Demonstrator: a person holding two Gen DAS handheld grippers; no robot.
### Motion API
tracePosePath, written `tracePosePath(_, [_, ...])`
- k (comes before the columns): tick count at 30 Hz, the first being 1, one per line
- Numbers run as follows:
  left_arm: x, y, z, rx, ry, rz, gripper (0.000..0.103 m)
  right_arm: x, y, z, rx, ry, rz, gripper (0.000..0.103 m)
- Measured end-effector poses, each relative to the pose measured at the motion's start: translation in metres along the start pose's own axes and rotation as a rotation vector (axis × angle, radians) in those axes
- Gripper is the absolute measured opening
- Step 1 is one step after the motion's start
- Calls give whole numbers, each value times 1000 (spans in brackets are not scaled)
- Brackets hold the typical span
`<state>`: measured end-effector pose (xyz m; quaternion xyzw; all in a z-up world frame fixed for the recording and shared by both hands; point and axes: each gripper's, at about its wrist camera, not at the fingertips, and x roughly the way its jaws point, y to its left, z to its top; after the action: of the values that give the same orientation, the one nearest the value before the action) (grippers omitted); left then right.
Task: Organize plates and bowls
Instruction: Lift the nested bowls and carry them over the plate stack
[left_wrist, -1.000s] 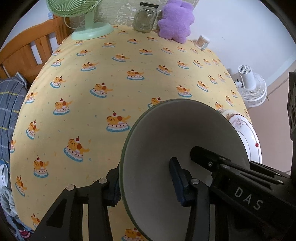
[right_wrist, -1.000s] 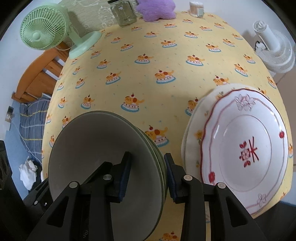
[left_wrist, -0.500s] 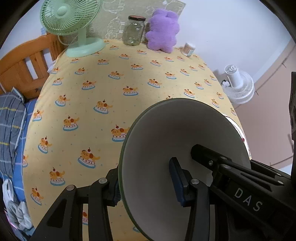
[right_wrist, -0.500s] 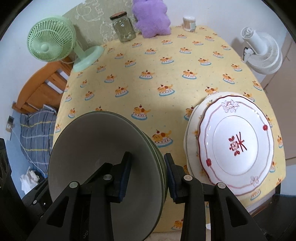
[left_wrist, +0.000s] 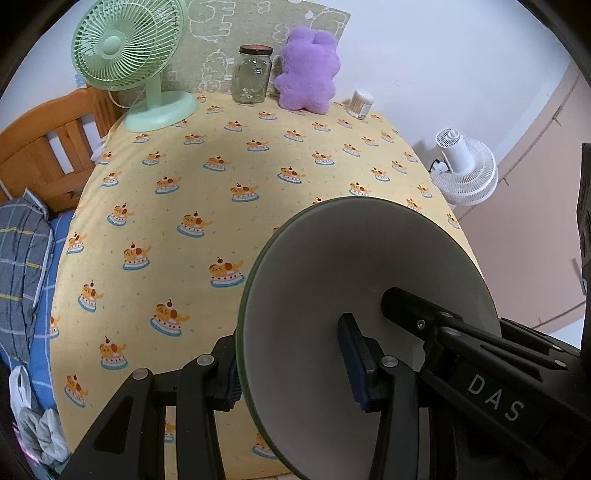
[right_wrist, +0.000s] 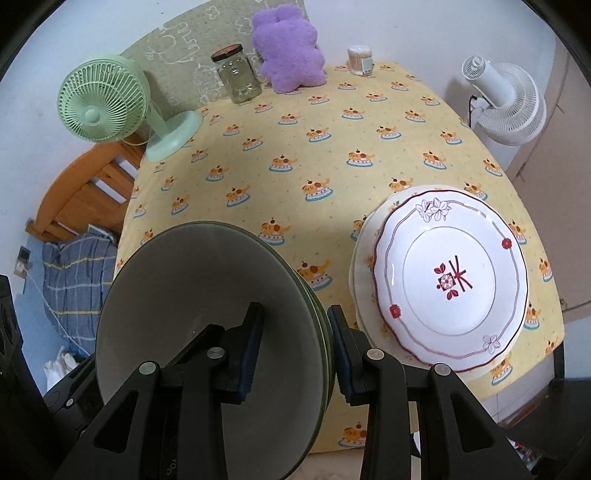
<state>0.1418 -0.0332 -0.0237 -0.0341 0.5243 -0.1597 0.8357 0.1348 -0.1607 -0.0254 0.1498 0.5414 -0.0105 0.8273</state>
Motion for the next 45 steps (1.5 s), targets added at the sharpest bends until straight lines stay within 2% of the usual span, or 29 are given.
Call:
tracePosePath(10, [4, -43, 8, -64, -39, 48, 44, -11, -36, 23, -80, 3, 47, 39])
tracePosePath(23, [23, -94, 13, -121, -52, 69, 44, -19, -90, 46, -138, 23, 63, 39])
tracePosePath(45, [81, -153, -4, -182, 56, 42, 44, 8, -171, 48, -121, 131, 22, 39])
